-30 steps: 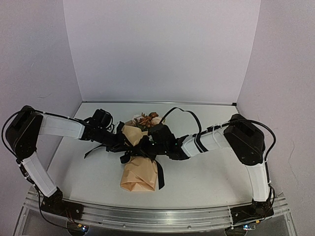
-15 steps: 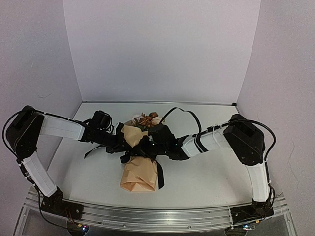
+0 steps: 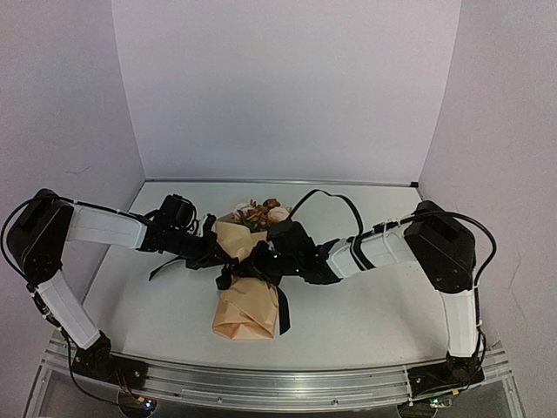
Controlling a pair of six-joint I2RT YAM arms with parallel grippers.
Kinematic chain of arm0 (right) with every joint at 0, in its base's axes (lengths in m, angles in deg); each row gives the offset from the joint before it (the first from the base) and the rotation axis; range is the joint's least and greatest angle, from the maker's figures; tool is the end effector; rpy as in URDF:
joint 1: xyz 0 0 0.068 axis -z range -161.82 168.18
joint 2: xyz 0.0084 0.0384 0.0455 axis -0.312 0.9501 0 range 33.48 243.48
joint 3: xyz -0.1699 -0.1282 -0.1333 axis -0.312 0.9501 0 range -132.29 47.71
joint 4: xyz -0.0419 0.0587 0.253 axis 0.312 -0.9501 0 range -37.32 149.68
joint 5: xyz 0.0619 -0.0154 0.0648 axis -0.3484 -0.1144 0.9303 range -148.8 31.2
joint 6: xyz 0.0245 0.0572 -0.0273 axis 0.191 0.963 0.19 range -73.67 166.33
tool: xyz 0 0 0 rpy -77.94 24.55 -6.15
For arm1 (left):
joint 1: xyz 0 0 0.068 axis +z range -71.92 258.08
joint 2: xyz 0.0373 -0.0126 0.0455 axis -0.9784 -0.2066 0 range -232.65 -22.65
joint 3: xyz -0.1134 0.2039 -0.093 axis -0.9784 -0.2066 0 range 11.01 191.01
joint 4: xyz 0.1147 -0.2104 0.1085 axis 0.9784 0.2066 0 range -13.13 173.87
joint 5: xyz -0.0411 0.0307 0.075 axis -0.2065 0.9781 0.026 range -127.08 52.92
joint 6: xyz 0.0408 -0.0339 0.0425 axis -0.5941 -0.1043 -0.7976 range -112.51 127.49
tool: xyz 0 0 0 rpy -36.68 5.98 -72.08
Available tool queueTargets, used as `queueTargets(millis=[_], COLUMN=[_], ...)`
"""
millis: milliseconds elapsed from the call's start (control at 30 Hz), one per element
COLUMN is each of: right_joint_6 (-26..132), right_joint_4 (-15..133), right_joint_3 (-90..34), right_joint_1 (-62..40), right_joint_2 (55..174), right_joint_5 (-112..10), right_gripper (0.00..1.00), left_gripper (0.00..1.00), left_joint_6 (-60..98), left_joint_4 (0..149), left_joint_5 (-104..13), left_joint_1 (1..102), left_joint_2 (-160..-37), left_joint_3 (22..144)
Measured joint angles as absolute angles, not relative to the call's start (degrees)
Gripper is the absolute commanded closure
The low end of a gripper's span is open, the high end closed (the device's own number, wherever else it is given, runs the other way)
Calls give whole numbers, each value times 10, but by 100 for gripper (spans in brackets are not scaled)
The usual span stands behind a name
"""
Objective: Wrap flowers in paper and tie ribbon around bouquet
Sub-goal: Tie the half-tied ribbon around the folded bouquet.
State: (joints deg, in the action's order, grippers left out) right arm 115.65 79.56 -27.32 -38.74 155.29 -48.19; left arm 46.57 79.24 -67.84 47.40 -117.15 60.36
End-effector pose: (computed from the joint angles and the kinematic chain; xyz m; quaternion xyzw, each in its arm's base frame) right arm 0.2501 0.4024 0.1223 0.0435 0.8488 0.5003 0.1653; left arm 0.2757 -0.1961 0.1325 0.0299 0.9033 -0.4026 0.1452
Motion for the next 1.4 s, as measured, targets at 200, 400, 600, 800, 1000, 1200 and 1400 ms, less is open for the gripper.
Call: queueTargets(millis=[200, 400, 600, 800, 1000, 1200, 1400], right_joint_6=[1153, 1149, 1132, 1104, 1073, 1044, 1003], right_joint_4=[789, 767, 737, 694, 654, 620, 563], right_joint_3=[-272, -271, -271, -272, -273, -273, -296], right_joint_1=[-387, -387, -387, -387, -391, -406, -430], right_joint_2=[1547, 1542, 1526, 1508, 1498, 1464, 1447], right_joint_5=[-491, -497, -505, -505, -505, -516, -538], right_gripper=[100, 100, 89, 70, 52, 41, 41], left_gripper=[100, 100, 100, 100, 100, 100, 100], left_joint_6=[466, 465, 464, 464, 465, 465, 465], left_joint_4=[792, 793, 792, 786, 777, 765, 762], left_joint_5=[-666, -653, -649, -654, -658, -660, -660], left_joint_1=[474, 476, 479, 479, 479, 479, 479], left_joint_2=[-1168, -1146, -1137, -1139, -1139, -1139, -1139], left_joint_3=[602, 598, 598, 598, 598, 598, 598])
